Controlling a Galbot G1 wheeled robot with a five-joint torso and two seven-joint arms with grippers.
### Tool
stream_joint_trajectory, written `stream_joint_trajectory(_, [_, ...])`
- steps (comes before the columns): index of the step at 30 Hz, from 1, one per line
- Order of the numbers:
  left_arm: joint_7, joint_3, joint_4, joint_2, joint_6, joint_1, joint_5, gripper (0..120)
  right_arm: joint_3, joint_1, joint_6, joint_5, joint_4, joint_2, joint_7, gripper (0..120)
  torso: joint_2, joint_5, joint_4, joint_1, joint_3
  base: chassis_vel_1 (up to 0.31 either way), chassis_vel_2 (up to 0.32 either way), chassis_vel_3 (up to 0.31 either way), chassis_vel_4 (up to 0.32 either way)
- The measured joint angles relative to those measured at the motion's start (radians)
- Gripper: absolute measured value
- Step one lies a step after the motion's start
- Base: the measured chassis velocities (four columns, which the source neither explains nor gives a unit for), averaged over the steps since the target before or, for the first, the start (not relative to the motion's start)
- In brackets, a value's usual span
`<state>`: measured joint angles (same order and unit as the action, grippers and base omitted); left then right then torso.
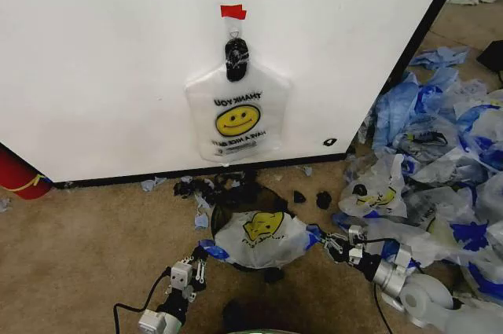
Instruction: Pick up the garbage bag from the wall and place it over the trash bin.
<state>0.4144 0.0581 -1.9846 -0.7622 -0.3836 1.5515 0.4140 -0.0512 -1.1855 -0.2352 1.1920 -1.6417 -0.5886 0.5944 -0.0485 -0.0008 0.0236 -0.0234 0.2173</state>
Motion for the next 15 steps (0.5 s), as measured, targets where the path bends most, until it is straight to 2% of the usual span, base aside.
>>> stream_joint_trajectory(1, [0.000,0.000,0.000,0.000,0.000,0.000,0.000,32,0.000,0.000,0.000,0.000,0.000,0.000,0.000,20,0.000,0.0000,0.0000,0.000,0.000,0.000,0.000,0.000,0.000])
stream_joint_trajectory(3, [-0.004,-0.008,-0.008,0.005,0.000,0.019,-0.002,38,0.003,-0.002,0.000,-0.005,-0.005,0.002,-0.002,26,0.000,-0.0004,0.0000,0.000,0.000,0.000,0.000,0.000,0.000])
stream_joint_trajectory(5, [-0.010,-0.024,-0.018,0.010,0.000,0.051,-0.013,50,0.009,-0.007,0.000,-0.011,-0.013,0.007,-0.006,36,0.000,-0.0001,0.0000,0.000,0.000,0.000,0.000,0.000,0.000])
stream_joint_trajectory(8, [-0.018,-0.036,-0.023,0.011,-0.002,0.076,-0.023,56,0.014,-0.012,0.000,-0.015,-0.018,0.012,-0.007,43,0.000,-0.0002,0.0000,0.000,0.000,0.000,0.000,0.000,0.000])
stream_joint_trajectory(13, [-0.032,-0.059,-0.033,0.009,-0.014,0.130,-0.050,77,0.032,-0.026,-0.003,-0.023,-0.032,0.032,-0.007,66,0.000,-0.0002,0.0000,0.000,0.000,0.000,0.000,0.000,0.000])
stream_joint_trajectory(15, [-0.032,-0.062,-0.034,0.008,-0.015,0.135,-0.054,80,0.034,-0.027,-0.003,-0.025,-0.034,0.034,-0.008,68,0.000,-0.0002,0.0000,0.000,0.000,0.000,0.000,0.000,0.000])
